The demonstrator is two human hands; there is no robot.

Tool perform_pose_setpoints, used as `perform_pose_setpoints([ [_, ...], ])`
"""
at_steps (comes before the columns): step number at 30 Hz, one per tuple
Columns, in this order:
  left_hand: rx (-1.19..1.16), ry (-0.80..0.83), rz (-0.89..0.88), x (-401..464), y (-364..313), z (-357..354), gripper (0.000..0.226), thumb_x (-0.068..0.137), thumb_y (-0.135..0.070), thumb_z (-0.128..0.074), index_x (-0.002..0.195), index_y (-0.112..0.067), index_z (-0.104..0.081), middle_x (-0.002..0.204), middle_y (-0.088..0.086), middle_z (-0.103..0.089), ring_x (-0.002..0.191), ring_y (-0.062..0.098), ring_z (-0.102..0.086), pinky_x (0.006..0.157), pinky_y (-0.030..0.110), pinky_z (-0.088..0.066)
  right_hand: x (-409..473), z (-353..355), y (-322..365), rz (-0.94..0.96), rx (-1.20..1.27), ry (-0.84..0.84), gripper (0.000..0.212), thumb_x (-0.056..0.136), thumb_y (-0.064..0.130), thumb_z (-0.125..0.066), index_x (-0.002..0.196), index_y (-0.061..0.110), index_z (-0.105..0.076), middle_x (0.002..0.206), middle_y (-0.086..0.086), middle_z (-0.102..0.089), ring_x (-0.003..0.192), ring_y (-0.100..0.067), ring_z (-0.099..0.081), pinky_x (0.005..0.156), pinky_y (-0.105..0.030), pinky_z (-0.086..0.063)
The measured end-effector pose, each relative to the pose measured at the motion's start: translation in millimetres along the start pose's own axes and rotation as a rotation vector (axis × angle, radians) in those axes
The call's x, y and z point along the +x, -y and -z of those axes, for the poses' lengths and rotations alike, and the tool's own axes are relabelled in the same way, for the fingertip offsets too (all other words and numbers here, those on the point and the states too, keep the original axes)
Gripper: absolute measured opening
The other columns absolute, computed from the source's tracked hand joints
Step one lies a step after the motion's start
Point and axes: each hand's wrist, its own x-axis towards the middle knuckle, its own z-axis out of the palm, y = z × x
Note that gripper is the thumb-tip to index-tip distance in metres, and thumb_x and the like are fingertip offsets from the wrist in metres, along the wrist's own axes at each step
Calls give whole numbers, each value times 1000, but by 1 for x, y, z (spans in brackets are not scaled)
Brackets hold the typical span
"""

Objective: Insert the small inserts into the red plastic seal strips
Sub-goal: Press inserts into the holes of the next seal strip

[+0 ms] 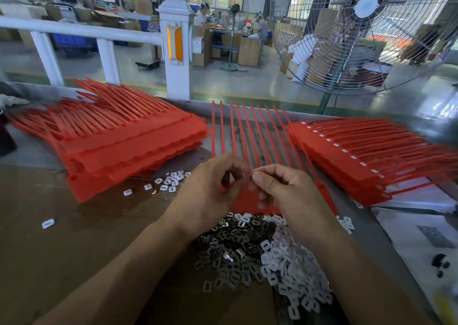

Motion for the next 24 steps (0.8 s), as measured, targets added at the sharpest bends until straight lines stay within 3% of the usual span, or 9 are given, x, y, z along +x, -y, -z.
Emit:
perform_pose_setpoints([
  [3,11,-22,-65,0,0,-1,16,91,-18,-73,100,-30,-65,89,-14,-65,82,12,-61,69,14,-43,0,-1,0,-22,100,14,19,87,40,-74,93,23,-79,82,-2,-74,67,-10,-60,64,-25,-54],
  [8,-2,-37,-101,-1,1,-4,17,92,-22,-73,100,-33,-63,92,-14,-65,86,13,-63,69,18,-46,0,0,1,-43,143,7,26,81,47,-81,89,23,-80,77,-2,-72,61,-9,-58,57,-25,-52],
  [16,-12,-79,-78,-3,-2,-9,14,90,-23,-74,92,-31,-64,83,-13,-64,77,10,-62,64,13,-43,-1,-3,1,-74,106,-17,34,75,56,-80,84,23,-78,72,-1,-70,57,-11,-57,56,-24,-51],
  [24,-109,-18,-50,-4,-4,-9,15,92,-19,-74,96,-29,-63,85,-11,-67,74,13,-62,65,15,-43,-5,-2,7,-63,31,-34,38,70,59,-80,74,21,-76,66,0,-67,55,-11,-55,53,-24,-49],
])
